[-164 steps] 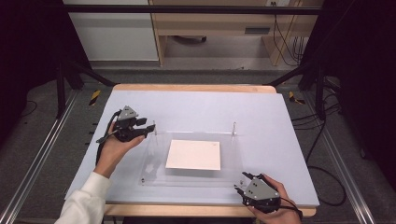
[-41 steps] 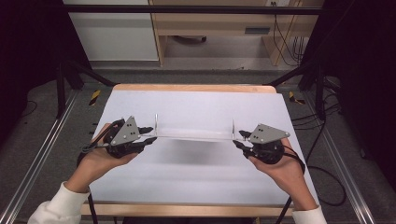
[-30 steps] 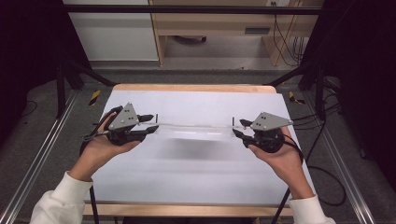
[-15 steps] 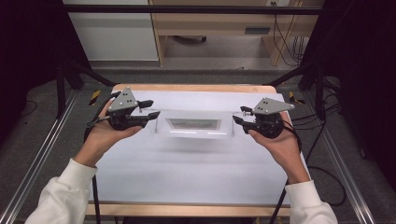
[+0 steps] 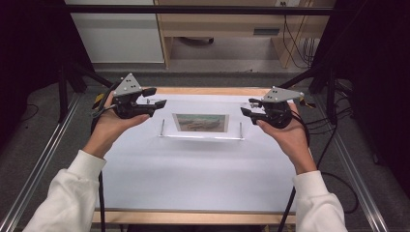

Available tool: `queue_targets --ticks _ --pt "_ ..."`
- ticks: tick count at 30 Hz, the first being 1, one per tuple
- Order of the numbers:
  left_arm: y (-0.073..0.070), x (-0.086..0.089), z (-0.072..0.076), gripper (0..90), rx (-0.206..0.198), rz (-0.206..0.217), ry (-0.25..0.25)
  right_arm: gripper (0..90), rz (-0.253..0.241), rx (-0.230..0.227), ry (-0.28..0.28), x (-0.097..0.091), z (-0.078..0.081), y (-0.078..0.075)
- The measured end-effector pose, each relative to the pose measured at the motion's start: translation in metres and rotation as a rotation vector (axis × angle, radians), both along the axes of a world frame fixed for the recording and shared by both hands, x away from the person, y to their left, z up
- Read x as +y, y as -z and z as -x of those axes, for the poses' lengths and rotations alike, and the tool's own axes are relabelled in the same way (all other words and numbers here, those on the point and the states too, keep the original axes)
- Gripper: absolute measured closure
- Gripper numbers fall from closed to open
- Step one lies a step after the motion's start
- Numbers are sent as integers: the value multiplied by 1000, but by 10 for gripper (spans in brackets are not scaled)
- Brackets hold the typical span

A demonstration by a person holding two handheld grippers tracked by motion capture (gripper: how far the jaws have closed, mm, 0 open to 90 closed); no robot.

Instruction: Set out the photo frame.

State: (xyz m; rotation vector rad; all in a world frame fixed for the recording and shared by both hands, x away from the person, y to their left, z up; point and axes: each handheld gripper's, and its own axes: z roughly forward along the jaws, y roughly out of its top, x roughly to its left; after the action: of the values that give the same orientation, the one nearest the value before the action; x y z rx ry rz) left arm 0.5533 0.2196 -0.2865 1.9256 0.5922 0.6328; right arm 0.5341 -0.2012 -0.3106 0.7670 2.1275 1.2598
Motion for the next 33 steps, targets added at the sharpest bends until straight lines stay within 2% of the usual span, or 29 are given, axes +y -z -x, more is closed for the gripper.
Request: queue_targets --ticks 6,10,13,16,19,21,22,25,33 --pt "-6 10 5 320 -8 62 -53 549 5 5 8 0 -6 -2" --pt "-7 15 12 291 -18 62 -72 544 -1 3 16 0 -9 -2" --pt "-3 20 20 257 -39 49 -99 540 -8 7 23 0 -13 -2" --pt "5 23 28 235 -35 41 -121 537 -15 5 25 0 -17 -2" --pt "15 28 35 220 -22 41 -131 532 -21 6 34 0 -21 -2" --pt "25 30 40 220 33 85 -124 530 -27 7 38 0 -25 -2" --pt "29 31 43 217 41 84 -123 528 -33 8 39 0 -26 -2" --pt "42 29 49 214 49 40 -122 526 -48 8 44 -1 -31 -1" --pt "70 29 50 200 109 24 -130 523 -87 16 66 -2 -44 1"
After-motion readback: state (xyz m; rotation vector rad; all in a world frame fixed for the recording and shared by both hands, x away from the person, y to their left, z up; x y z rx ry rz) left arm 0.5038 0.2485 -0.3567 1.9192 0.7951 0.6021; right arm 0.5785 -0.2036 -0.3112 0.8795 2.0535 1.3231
